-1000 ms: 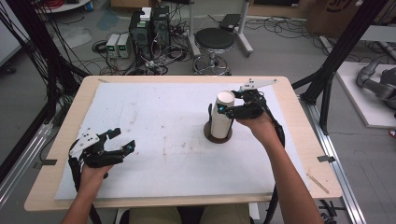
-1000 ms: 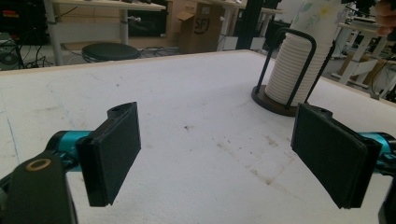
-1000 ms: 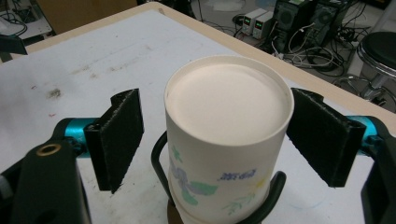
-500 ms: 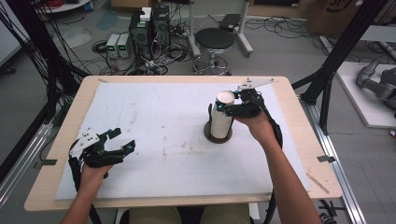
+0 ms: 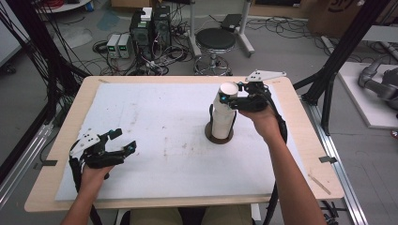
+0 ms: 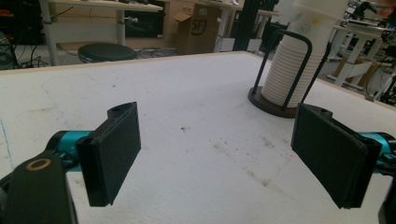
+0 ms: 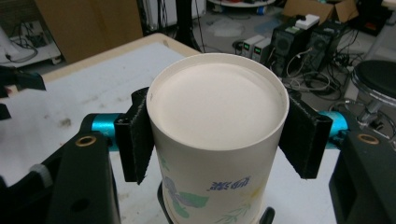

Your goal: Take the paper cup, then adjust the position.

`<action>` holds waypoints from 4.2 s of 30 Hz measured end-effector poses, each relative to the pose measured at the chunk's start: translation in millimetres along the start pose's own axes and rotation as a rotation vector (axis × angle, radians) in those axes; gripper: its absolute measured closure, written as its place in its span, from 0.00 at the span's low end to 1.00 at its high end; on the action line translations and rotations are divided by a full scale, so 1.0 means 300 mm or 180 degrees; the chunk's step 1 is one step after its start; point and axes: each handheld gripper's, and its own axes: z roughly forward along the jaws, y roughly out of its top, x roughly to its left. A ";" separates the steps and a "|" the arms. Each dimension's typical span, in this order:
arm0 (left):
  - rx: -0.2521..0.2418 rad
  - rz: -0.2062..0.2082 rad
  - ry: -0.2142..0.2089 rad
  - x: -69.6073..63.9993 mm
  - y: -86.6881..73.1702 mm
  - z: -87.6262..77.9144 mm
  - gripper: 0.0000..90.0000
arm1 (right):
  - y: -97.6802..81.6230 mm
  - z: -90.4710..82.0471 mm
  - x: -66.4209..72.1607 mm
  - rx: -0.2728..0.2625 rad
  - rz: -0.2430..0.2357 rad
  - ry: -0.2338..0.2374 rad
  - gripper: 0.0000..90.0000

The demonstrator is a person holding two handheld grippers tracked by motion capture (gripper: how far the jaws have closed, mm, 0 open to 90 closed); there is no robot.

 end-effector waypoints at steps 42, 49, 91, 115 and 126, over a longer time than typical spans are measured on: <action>-0.0043 0.0038 -0.0115 -0.012 -0.004 0.000 0.17 | -0.144 -0.302 0.055 -0.0205 -0.0071 -0.0053 0.40; 0.0027 0.0069 -0.0209 -0.029 -0.002 0.009 0.17 | -0.192 -0.283 0.101 -0.0179 -0.0096 0.0141 0.40; 0.0148 0.0541 -0.1338 -0.269 0.064 0.211 0.17 | -0.253 -0.050 0.278 -0.0061 -0.0284 0.0945 0.39; 0.0311 0.0657 -0.1720 -0.379 0.066 0.370 0.17 | -0.243 0.015 0.336 0.0005 -0.0336 0.1210 0.40; 0.0295 0.0716 -0.1865 -0.397 0.060 0.389 0.28 | -0.241 0.025 0.345 -0.0063 -0.0269 0.1355 0.40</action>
